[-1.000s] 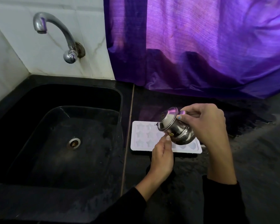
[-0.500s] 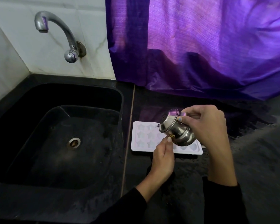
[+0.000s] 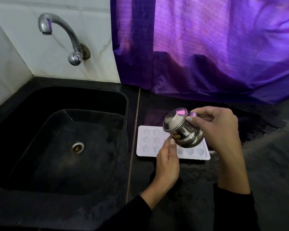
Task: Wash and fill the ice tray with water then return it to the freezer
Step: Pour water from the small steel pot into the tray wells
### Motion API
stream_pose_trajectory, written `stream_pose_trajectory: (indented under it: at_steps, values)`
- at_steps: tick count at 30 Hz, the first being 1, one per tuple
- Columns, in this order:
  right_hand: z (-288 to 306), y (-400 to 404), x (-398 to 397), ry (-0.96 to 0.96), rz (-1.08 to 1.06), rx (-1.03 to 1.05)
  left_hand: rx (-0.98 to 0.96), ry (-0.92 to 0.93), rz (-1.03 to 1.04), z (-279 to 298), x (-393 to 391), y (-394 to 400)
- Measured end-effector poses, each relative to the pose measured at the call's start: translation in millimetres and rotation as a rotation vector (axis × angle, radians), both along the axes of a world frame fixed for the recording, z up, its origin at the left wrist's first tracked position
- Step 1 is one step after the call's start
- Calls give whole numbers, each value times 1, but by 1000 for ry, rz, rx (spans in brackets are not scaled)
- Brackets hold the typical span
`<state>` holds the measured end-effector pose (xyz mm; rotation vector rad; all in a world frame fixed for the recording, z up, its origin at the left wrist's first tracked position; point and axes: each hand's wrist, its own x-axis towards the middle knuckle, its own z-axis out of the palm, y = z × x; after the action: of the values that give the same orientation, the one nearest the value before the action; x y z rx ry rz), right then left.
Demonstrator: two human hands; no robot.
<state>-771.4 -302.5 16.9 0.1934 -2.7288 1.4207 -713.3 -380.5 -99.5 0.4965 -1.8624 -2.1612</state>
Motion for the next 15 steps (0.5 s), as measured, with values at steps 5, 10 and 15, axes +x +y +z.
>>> stream_pose_trajectory:
  at_steps: [5,10,15]
  values:
    - [-4,-10,1,15,29,18,30,-12,56,1,0,-4]
    - [-9,-20,1,20,39,71,37,-53,73,-3,0,-6]
    - [-10,-27,2,26,45,143,56,-64,102,-5,-1,-8]
